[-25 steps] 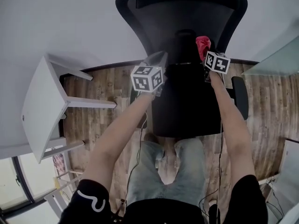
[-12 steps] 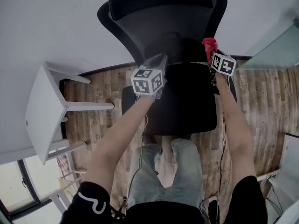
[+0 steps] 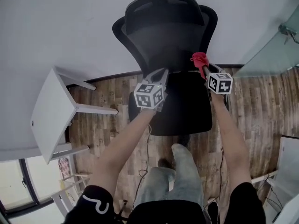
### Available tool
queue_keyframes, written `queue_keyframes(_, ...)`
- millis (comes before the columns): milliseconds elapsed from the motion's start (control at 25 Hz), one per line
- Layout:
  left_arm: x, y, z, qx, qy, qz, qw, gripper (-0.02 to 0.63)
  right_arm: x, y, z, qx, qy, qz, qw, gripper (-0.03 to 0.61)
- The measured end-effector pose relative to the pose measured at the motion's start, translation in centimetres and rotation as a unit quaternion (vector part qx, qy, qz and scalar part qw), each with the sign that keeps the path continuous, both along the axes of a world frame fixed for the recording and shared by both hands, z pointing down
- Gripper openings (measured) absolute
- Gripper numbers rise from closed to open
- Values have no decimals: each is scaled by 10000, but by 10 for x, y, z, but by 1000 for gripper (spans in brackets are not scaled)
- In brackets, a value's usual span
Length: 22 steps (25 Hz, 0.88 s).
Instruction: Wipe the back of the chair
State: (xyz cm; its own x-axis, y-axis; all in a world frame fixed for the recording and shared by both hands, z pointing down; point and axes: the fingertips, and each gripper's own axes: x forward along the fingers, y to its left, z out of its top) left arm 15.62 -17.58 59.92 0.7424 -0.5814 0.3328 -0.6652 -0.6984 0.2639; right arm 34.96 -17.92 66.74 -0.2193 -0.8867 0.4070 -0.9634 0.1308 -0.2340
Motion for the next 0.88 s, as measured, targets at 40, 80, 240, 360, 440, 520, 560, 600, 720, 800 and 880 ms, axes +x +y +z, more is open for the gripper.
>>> queue_keyframes(40,-7,9,-9,10,55,-18,10000,24,-10,11,-14,66,38,-116,9999,66)
queue_keyframes(80,-14,19,-17,14,112,-52,9999,23,-21,23,-28,131,68,-218,9997,66)
queue_keyframes(240,-52,66,-54,181,158,-93,9997,23,-58,76,-82,355,203,-420,9983,64)
queue_keyframes(360,-86,106,-82,323,164,-125,9993,23,-86,117,-122,438,297,-472,9975,64)
queue_keyframes(440,-104,131,-101,363,185,-150,9991,23,-103,146,-148,501,292,-467,9972,64)
queue_keyframes(520,-119,151,-122,398,250,-170,9988,23,-116,171,-174,563,269,-436,9971,64)
queue_keyframes(560,-125,160,-134,422,298,-180,9985,23,-122,183,-186,589,261,-425,9970,64)
queue_keyframes(600,-131,168,-147,448,343,-185,9982,23,-129,195,-197,613,262,-419,9969,64)
queue_keyframes(720,-146,194,-181,596,403,-135,9973,23,-150,229,-228,719,320,-424,9960,64)
queue_keyframes(800,-154,213,-199,720,391,-72,9966,23,-162,249,-245,804,362,-423,9952,64)
queue_keyframes(880,-159,231,-212,799,374,-23,9961,24,-170,268,-258,860,402,-412,9946,64)
